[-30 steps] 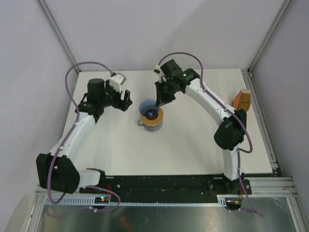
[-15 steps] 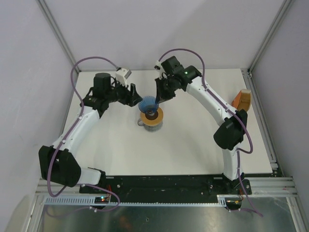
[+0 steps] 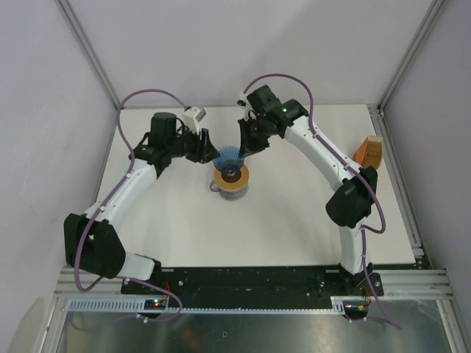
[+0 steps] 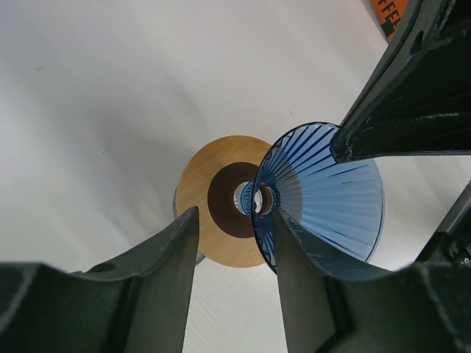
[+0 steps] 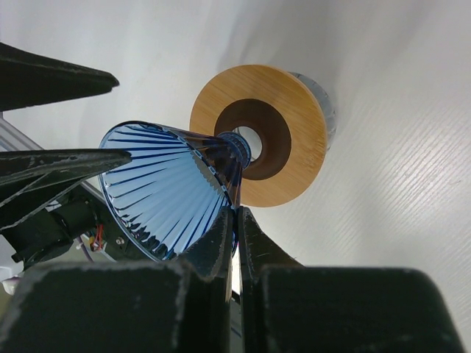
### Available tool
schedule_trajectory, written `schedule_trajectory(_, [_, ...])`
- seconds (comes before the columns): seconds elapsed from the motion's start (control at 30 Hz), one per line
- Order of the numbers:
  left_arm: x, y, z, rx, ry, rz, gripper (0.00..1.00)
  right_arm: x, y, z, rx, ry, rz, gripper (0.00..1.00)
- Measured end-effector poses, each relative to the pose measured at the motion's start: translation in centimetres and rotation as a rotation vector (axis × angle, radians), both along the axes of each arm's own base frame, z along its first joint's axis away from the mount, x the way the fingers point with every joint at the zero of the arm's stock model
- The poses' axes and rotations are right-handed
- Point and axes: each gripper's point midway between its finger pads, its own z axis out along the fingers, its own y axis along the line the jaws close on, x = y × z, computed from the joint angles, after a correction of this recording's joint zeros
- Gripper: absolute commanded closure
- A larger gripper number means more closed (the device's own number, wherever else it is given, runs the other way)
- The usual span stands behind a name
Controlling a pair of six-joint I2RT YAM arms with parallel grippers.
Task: Place the coffee filter in the dripper
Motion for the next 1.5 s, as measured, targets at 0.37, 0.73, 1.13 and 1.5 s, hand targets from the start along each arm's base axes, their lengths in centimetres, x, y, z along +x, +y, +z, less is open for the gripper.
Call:
schedule_trajectory(0.37, [-0.8, -1.5, -1.1, 0.034, 0.027, -0.015, 0.80, 0.0, 0.0, -0.1, 0.000, 0.002, 0.000, 1.00])
schedule_trajectory(0.73, [-0.7, -1.6, -1.3, 0.000, 0.080, 0.031, 1.00, -0.4, 0.0, -0.2, 0.006, 0.028, 0.011, 1.00])
schedule_trajectory(1.13, [-0.9, -1.8, -1.3, -0.026, 0.113, 0.043, 1.00, -0.5, -0.2, -0.2, 0.014, 0.042, 0.012, 1.00])
schedule_trajectory(1.5, [-0.2, -1.9, -2.6, -0.015, 0.150, 0.051, 1.00, 0.2, -0.3, -1.5, 0.009, 0.072, 0.003, 1.00])
